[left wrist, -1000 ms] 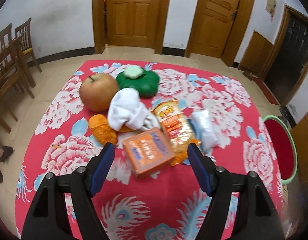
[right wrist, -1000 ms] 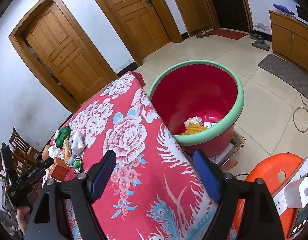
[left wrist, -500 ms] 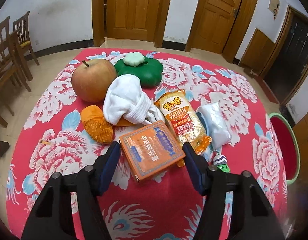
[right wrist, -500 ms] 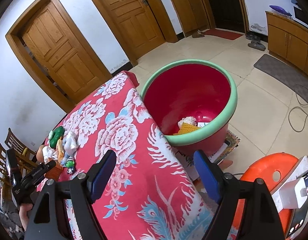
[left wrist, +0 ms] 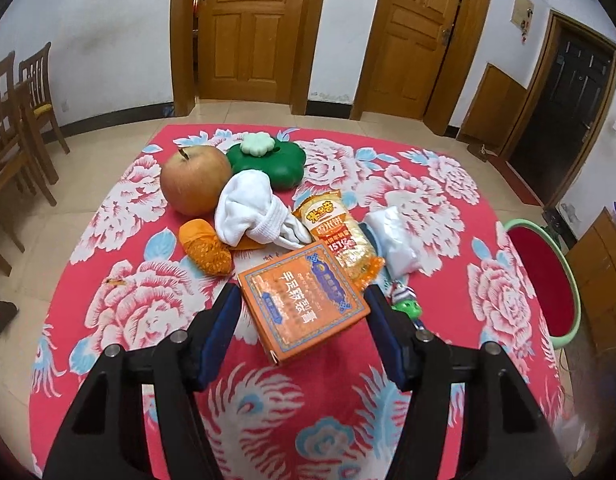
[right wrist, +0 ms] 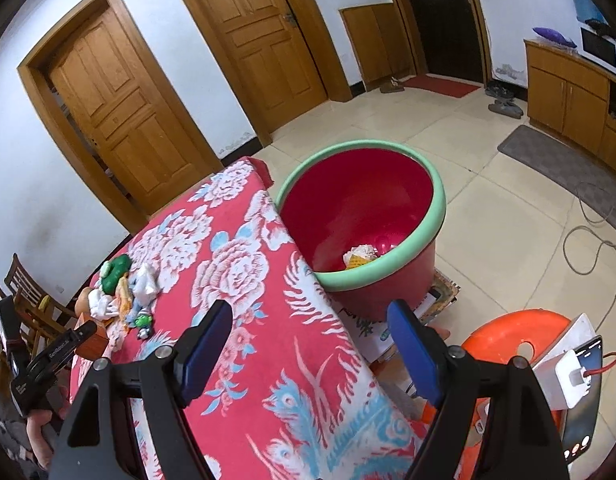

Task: Collect trash
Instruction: 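Lower the right gripper onto the green toy figure and close it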

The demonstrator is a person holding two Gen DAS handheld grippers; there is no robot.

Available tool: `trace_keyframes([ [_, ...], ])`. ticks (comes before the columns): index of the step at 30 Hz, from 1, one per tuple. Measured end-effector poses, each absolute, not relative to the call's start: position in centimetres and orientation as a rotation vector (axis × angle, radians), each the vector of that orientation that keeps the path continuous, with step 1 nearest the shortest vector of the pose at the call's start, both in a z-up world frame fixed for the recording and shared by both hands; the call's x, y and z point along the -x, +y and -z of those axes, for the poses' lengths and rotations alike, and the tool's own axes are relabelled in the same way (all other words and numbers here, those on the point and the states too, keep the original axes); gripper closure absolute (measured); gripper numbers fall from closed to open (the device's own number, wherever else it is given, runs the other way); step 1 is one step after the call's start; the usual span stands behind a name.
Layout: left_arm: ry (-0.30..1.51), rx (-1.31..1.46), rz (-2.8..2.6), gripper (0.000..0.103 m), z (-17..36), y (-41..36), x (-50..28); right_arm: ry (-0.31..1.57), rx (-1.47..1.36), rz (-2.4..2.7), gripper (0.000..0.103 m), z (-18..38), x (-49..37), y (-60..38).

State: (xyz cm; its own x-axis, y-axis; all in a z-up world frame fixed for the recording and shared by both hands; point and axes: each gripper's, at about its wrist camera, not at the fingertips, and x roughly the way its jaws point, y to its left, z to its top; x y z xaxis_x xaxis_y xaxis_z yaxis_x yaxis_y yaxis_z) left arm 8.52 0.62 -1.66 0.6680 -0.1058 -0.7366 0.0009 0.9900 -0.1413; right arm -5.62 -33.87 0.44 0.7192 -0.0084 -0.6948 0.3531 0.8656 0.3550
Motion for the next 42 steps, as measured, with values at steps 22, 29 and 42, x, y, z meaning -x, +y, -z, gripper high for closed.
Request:
trace_keyframes([
  [22, 0.78, 0.177, 0.003, 0.039, 0.0, 5.9, -3.5, 0.741, -0.35, -0.067, 0.021, -4.7, 5.6, -23.3],
  [29, 0.782, 0.195, -0.033, 0.039, 0.6, 7.5, -3.9, 0.773, -0.294, -0.14, 0.021, -4.4, 2.5, -19.2],
  [42, 0.816, 0.211, -0.052, 0.039, 2.4, 8.6, -5.6, 0.86, -0.228, -0.191, 0.021, 0.0, -3.6, -14.9],
])
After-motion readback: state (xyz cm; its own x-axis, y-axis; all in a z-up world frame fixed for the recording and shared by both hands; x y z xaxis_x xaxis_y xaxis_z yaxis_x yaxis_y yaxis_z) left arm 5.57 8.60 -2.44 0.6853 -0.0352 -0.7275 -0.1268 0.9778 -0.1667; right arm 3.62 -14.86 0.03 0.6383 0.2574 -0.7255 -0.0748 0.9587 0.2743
